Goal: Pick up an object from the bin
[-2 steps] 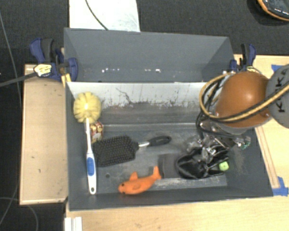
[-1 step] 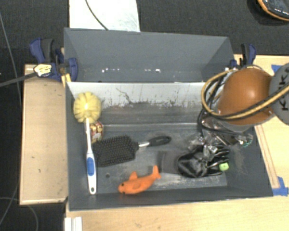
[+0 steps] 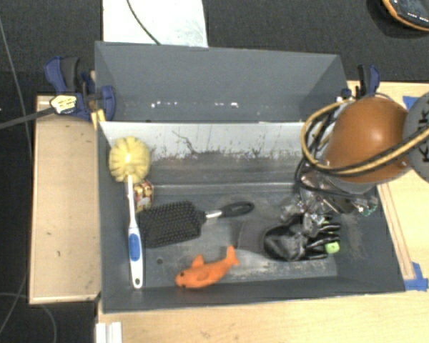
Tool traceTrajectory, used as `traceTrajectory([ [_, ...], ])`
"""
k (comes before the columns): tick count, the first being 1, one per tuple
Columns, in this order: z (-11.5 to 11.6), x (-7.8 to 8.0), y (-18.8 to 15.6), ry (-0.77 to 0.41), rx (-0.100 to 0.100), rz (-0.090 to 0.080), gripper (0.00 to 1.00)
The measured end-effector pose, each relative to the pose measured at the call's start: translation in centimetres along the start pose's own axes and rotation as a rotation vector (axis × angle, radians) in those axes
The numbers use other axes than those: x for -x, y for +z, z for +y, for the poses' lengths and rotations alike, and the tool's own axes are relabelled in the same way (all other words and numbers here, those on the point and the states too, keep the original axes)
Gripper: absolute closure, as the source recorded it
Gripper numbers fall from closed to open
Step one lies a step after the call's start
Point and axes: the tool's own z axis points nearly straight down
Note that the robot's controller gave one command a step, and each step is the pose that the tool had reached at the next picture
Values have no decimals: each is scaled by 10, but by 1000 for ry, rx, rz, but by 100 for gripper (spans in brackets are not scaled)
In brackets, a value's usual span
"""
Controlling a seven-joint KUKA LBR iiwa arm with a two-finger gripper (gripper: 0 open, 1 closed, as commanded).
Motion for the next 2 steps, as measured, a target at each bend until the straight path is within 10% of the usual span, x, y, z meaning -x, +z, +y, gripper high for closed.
traceTrajectory([
  [2, 0, 0, -17, 3, 1, 0, 100],
])
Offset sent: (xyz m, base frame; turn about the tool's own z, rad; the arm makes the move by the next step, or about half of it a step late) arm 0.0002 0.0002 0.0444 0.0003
